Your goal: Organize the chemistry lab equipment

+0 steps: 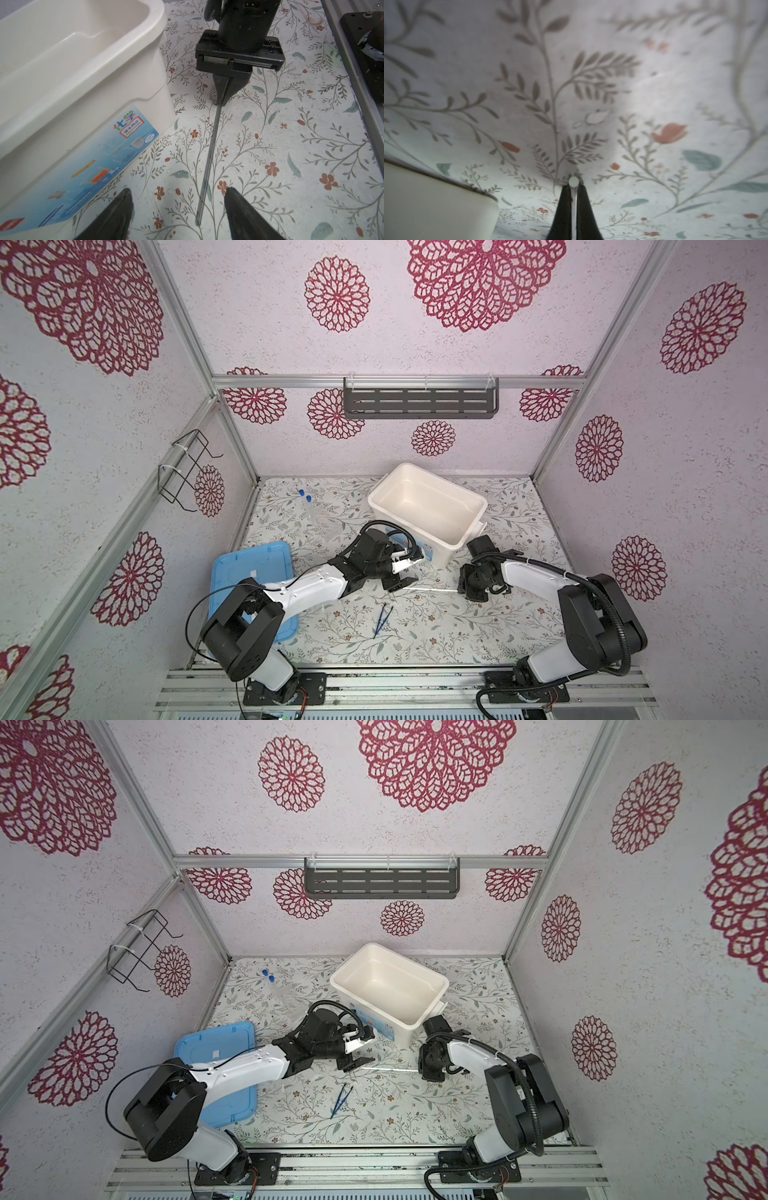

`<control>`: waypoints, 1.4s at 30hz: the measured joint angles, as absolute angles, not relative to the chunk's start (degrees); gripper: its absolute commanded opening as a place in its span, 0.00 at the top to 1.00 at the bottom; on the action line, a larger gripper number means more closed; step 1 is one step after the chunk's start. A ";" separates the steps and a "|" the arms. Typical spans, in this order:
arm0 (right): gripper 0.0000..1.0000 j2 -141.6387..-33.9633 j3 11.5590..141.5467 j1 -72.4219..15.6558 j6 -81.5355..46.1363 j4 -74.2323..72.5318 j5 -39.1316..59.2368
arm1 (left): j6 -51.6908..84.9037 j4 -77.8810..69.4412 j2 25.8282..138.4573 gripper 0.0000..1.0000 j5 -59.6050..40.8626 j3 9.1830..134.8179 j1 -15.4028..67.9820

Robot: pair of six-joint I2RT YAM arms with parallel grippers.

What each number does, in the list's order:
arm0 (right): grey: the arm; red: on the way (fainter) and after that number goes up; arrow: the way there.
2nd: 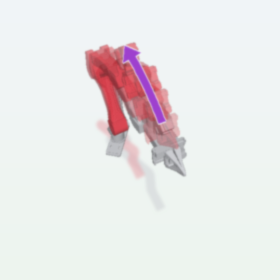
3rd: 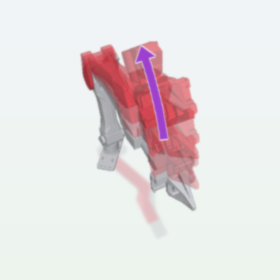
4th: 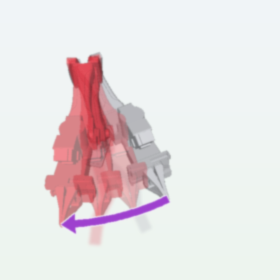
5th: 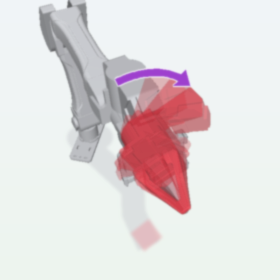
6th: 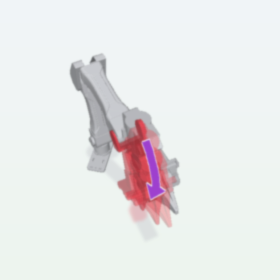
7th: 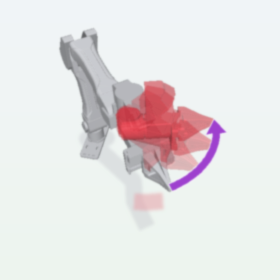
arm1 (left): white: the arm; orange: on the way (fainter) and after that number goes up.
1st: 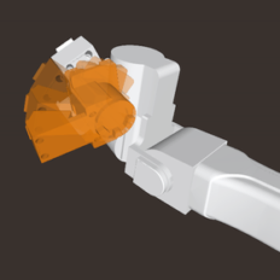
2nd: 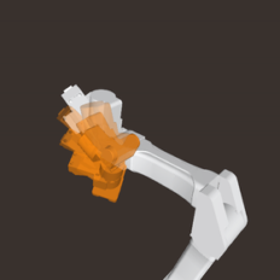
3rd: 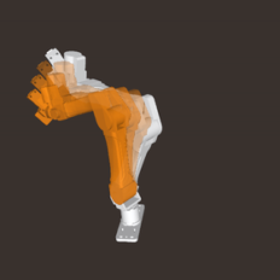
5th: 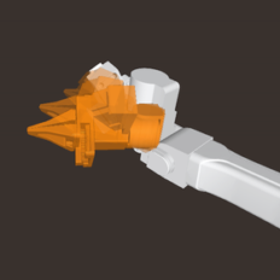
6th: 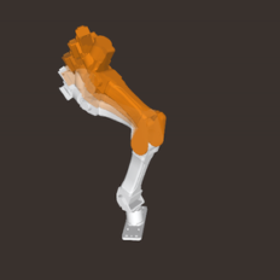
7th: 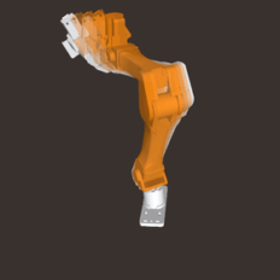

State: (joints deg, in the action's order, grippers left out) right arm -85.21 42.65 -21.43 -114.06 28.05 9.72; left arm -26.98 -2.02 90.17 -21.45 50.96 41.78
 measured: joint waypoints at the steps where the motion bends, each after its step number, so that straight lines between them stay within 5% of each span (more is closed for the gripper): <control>1: 0.99 -84.09 41.89 -21.39 -114.06 28.73 9.37 | -27.05 -1.96 90.94 0.26 -21.67 51.44 42.15; 9: 0.97 -75.55 36.88 -20.43 -113.51 34.96 7.53 | -27.49 1.06 96.53 0.27 -22.55 52.51 46.24; 23: 0.57 -74.91 41.80 -19.59 -108.07 44.38 5.23 | -26.28 1.17 96.29 0.26 -22.02 51.16 47.77; 30: 0.58 -80.84 45.28 -20.69 -107.48 43.33 5.87 | -25.87 1.13 95.59 0.26 -21.34 49.71 47.77; 42: 0.88 -86.37 44.75 -22.65 -108.27 38.00 6.37 | -25.47 1.06 95.59 0.25 -19.53 49.69 47.77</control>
State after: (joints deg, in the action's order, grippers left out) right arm -86.37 44.75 -22.65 -108.27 38.00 6.37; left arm -25.47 1.06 95.59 -19.53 49.69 47.77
